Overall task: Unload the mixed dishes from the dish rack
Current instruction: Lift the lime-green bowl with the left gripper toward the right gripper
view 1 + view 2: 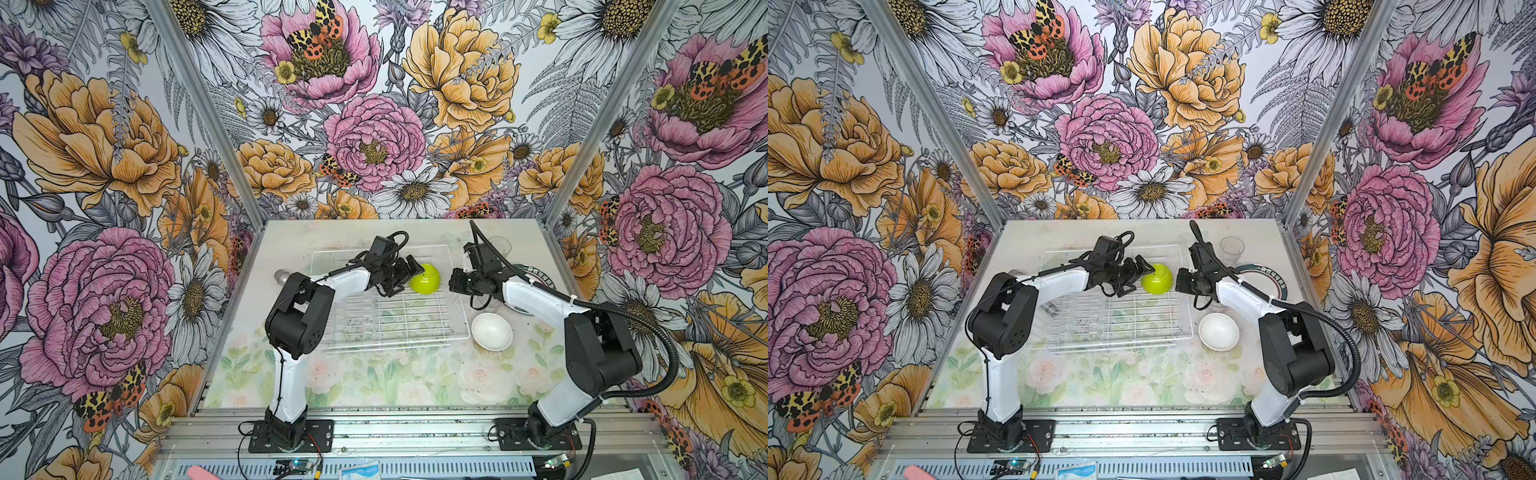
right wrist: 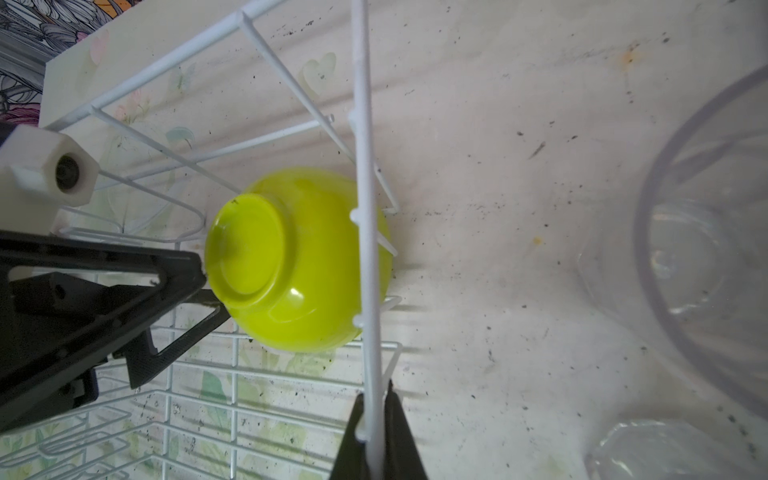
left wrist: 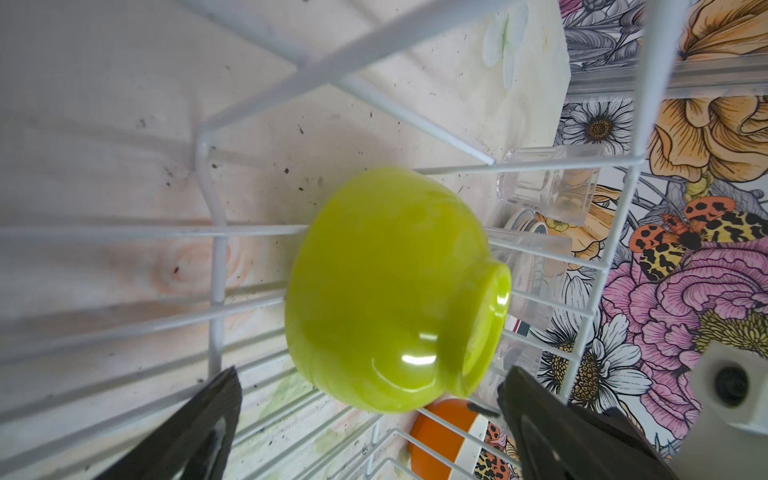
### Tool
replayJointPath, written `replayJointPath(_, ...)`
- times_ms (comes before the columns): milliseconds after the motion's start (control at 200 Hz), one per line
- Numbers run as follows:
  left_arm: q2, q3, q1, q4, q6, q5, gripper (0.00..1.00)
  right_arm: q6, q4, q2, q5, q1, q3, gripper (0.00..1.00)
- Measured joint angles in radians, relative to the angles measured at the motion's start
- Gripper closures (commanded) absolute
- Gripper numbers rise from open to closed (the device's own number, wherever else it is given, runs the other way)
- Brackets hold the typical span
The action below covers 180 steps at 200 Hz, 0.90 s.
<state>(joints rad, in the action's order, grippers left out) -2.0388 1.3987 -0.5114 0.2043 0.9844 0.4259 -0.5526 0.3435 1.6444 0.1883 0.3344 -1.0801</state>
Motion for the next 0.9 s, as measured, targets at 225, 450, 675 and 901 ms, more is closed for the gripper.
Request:
replayJointPath(225, -0.029, 0.027, -0.01, -0.02, 0.013, -0.005, 0.01, 0.0, -0.005, 0.002, 0.0, 0.0, 0.0, 1.0)
replayJointPath(450, -0.044, 0.036, -0.01, -0.031, 0.028, -0.014, 0.01, -0.004, -0.015, 0.002, 0.003, -0.002, 0.004, 1.0)
replayJointPath(675, -0.052, 0.026, -0.015, -0.109, 0.082, -0.011, 0.01, -0.011, -0.03, 0.002, 0.003, -0.01, 0.01, 1.0)
replayJointPath(901, -0.074, -0.043, -0.016, -0.318, 0.175, 0.011, 0.01, -0.024, -0.036, 0.002, -0.002, -0.015, 0.011, 1.0)
